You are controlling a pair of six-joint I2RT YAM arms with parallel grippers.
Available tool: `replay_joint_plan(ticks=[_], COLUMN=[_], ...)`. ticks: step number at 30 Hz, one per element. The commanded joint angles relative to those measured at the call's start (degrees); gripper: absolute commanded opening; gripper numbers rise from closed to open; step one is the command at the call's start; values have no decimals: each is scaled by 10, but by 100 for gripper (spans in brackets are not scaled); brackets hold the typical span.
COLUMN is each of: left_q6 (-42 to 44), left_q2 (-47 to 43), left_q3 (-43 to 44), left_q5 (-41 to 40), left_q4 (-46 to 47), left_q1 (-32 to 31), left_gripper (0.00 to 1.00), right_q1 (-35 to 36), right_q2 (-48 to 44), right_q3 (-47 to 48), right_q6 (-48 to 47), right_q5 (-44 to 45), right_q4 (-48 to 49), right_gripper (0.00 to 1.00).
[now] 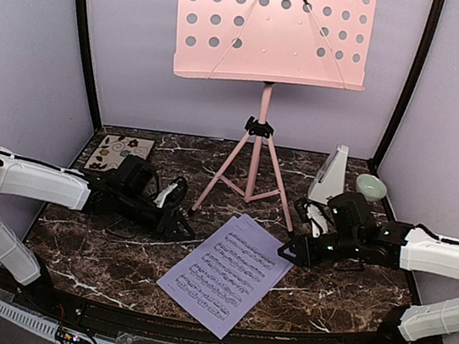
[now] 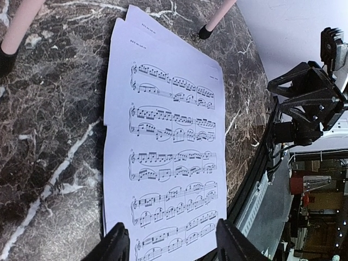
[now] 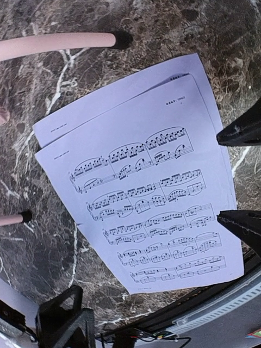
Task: Set up the instrument practice props
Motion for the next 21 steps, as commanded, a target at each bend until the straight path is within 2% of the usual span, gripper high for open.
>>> replay_joint_plan(ticks=[1,6,11,16,21], left_q6=[-23,-28,-13,3,6], left_q2=[28,62,104,138,176], left_q3=[-7,7,39,65,88], left_q5=[30,25,25,25,29], left_q4=[24,28,18,12,16], left_q1=[4,17,22,24,25], left_gripper=[56,51,48,46,44], right_q1=[32,57,61,69,85], right_q2=[40,98,153,216,256], right_q3=[-9,-11,-3,14,28], right_q6=[15,26,40,46,36], right_q5=[43,75,98,109,118], right_q4=[40,65,91,97,93], right_gripper=[37,23,16,9,8])
